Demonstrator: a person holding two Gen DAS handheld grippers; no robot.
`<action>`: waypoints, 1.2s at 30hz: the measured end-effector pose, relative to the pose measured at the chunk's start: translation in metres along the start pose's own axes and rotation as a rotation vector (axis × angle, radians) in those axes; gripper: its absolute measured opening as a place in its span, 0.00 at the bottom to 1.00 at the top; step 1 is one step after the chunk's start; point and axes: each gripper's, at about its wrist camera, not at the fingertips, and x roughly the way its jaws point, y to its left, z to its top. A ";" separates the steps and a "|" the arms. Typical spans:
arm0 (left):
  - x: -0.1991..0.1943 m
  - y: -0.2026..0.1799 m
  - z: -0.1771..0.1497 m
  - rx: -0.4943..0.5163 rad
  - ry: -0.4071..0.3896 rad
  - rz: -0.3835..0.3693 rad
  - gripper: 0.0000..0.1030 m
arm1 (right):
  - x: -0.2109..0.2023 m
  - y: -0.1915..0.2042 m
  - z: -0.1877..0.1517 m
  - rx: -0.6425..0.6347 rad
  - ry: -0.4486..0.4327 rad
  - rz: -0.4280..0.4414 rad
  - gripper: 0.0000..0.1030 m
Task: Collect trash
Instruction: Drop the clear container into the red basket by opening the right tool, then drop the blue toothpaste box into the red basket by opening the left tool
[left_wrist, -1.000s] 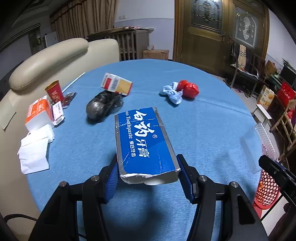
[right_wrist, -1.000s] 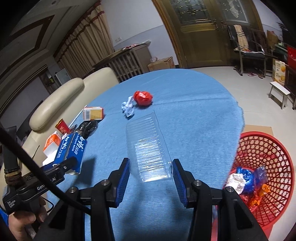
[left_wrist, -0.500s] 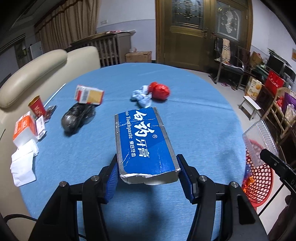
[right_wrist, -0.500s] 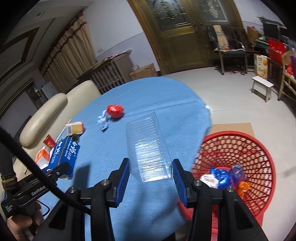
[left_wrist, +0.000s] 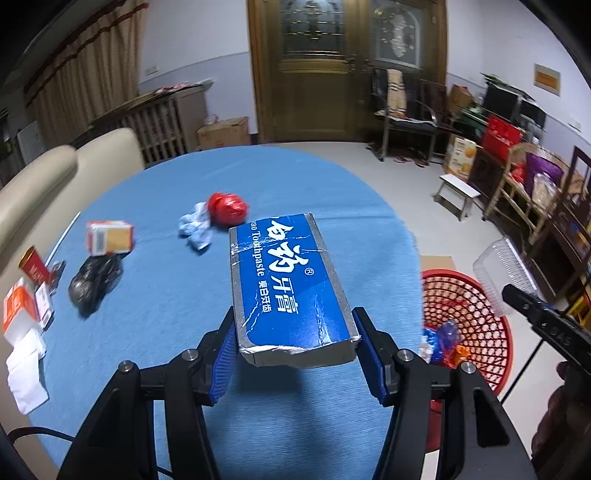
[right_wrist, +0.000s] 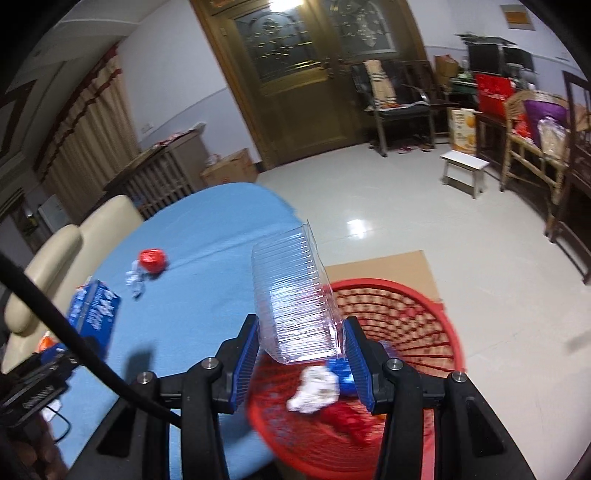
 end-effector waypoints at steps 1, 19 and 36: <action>-0.001 -0.004 0.000 0.008 -0.001 -0.006 0.59 | 0.001 -0.006 -0.001 0.008 0.003 -0.011 0.48; 0.012 -0.062 0.008 0.109 0.019 -0.077 0.59 | 0.026 -0.060 -0.025 0.091 0.135 -0.108 0.72; 0.046 -0.144 0.008 0.211 0.118 -0.237 0.59 | -0.039 -0.105 0.012 0.263 -0.075 -0.112 0.75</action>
